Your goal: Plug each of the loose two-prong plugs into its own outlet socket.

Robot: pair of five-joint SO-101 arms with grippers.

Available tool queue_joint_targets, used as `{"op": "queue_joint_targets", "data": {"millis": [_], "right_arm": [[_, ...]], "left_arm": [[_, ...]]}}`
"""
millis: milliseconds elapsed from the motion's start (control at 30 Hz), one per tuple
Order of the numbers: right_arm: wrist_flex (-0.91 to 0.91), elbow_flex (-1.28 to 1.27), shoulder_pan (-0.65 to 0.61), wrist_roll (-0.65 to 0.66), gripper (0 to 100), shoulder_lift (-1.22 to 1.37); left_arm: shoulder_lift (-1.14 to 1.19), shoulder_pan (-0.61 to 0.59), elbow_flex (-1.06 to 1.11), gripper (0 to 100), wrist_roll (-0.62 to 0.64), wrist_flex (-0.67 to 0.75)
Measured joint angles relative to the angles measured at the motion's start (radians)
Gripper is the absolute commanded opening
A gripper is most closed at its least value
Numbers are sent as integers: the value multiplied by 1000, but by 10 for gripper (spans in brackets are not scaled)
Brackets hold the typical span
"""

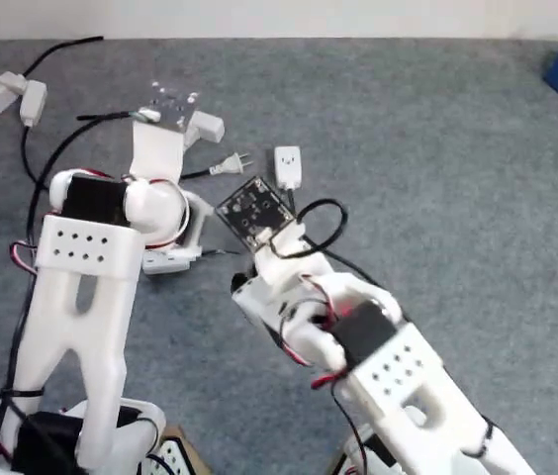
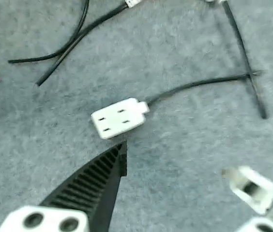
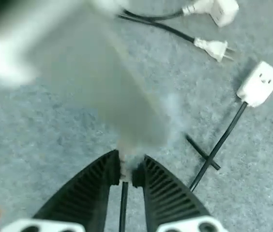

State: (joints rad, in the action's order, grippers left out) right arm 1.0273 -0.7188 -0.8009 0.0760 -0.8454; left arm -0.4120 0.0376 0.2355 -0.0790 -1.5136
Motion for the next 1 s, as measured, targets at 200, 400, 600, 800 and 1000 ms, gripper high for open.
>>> {"op": "queue_joint_targets", "data": {"millis": [200, 400, 600, 800, 1000], "right_arm": [[89, 61, -8, 0, 8, -40], [92, 80, -6, 2, 8, -60], [100, 81, -6, 43, 8, -48], [104, 157, -8, 32, 8, 216], [281, 535, -8, -29, 8, 678]], "left_arm": [[-2, -87, 141, 457, -48, 112], [0, -127, 157, 457, -58, 150], [2, -242, 132, 457, -60, 215], [26, -382, 104, 457, -91, 264], [285, -422, -37, 457, -117, 293]]}}
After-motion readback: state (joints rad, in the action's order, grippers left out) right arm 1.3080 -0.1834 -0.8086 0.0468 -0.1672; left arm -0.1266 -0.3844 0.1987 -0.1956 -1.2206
